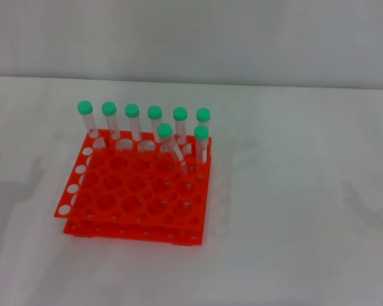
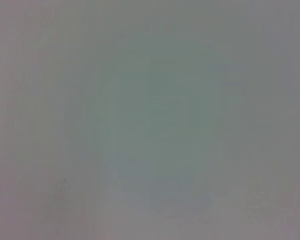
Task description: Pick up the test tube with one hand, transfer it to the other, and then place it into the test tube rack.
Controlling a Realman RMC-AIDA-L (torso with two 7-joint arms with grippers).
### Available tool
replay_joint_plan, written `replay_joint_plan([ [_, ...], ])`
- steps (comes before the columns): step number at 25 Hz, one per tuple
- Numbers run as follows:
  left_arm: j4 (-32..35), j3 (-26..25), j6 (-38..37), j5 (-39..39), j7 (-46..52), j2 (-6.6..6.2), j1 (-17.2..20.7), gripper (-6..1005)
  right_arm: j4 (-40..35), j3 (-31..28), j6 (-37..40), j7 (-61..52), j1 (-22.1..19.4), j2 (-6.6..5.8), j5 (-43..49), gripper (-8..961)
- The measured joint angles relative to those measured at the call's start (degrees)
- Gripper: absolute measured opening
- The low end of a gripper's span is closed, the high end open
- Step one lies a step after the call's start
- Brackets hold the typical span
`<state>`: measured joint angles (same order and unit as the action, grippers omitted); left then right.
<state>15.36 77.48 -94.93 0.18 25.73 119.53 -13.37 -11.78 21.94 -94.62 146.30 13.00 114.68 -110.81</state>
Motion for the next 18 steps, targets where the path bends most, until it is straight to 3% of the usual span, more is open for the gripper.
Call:
replay_joint_plan([
  [12,-7.25,3.13,0.54,0.47,-0.37,0.07,-4.17,858,-0.17,-0.97,-0.69,1.57,-1.12,-0.17,-1.49,860],
  [18,-8.88,3.09,1.47,0.34,-0.58,0.09,-6.67,849,2.26,-8.21,1.21,0.19,-0.92,-0.08,-1.57,860],
])
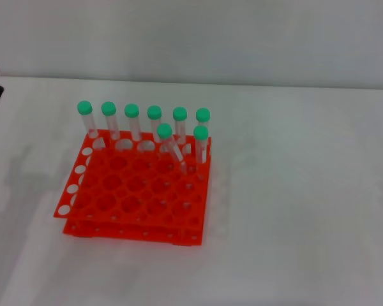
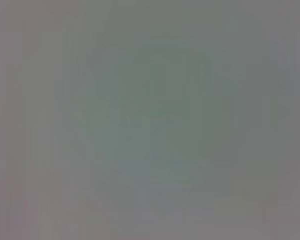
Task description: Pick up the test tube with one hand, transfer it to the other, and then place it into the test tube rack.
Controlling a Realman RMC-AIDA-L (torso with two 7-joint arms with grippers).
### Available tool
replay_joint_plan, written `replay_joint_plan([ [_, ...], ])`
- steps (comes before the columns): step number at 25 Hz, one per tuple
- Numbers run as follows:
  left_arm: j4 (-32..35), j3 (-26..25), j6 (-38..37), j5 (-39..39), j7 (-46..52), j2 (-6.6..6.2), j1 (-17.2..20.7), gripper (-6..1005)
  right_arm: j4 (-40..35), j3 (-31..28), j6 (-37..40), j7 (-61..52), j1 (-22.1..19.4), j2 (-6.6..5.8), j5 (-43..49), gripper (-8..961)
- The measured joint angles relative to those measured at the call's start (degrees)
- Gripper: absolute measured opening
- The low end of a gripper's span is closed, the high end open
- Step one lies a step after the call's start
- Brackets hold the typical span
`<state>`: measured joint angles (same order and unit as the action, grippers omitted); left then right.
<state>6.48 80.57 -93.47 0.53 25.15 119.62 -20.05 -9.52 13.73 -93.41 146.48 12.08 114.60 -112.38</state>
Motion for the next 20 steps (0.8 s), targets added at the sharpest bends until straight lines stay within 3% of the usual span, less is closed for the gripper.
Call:
replay_joint_plan([
  [10,-0.01,0.04,-1.51,-2.15,0.68,0.37,0.13,841,1.29,-3.40,-1.96,-0.36,-1.12,0.01,-0.97,859],
  [20,-0.09,2.23,-2.72,-1.80,4.37,0.19,1.34,840,0.80,-3.20,-1.59,-0.88,-0.61,-0.08,-0.33,859],
])
